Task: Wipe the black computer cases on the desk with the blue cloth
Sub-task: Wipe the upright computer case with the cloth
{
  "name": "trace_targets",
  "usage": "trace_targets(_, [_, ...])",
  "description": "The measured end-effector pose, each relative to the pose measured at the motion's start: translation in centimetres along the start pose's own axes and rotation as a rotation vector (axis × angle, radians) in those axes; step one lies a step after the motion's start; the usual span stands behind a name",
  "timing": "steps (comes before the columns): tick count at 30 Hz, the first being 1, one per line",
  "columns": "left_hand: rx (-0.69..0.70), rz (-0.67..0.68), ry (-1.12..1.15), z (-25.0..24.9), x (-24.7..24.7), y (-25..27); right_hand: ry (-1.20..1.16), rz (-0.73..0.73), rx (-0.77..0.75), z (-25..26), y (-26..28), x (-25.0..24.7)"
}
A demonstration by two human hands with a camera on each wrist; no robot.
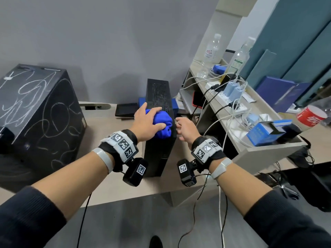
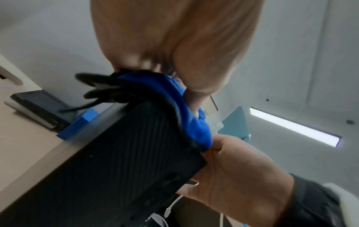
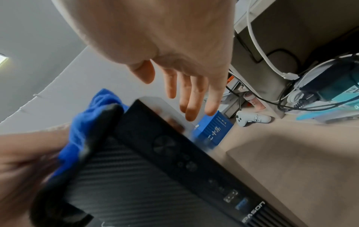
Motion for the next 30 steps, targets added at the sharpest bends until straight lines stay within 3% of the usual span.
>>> trace_targets(2, [-0.012, 0.017, -0.086, -0.1, 0.2, -0.9, -0.073, 0.069, 0.045, -0.1, -0.2, 0.5])
trace_targets(6, [0.033, 0.128, -0.394, -1.5, 1.5, -3.5, -0.189, 0.048, 0.088, -0.2, -1.4, -0.5])
trace_targets(12, [0.076, 0.163, -0.44, -3.1, 3.4, -4.8, 0.056, -0.009, -0.025, 1.0, -2.0, -0.7])
trace_targets(15, [0.008, 0.125, -0.393, -0.6, 1.2, -4.6, 0.094, 0.058, 0.025, 1.2, -2.5, -0.6])
trace_targets(18, [-0.152, 0.043, -0.078, 3.2, -0.5, -4.0, 0.158, 0.015, -0.033, 2.0, -2.5, 0.0])
trace_targets(20, [-0.176, 0.021, 0.073, 3.8, -0.3, -3.9, 0.207, -0.001, -0.066, 2.3, -2.2, 1.0])
trace_targets(24, [-0.215, 0.013, 0.119, 3.5, -0.4, -5.9, 0.27, 0.02, -0.108, 2.4, -1.9, 2.1])
trace_targets(30, [-0.224, 0.002, 0.115, 5.2, -0.8, -8.9, 0.32, 0.069, -0.054, 2.8, -3.5, 1.4])
Point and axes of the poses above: each hand's wrist, its own y-axis away from the middle knuckle, its own x-axis out of the palm, z = x × y, the point moved 6 cm from there along -y, towards the middle knuckle, and after that the axes turned 15 degrees about x, right-handed, at the moved point
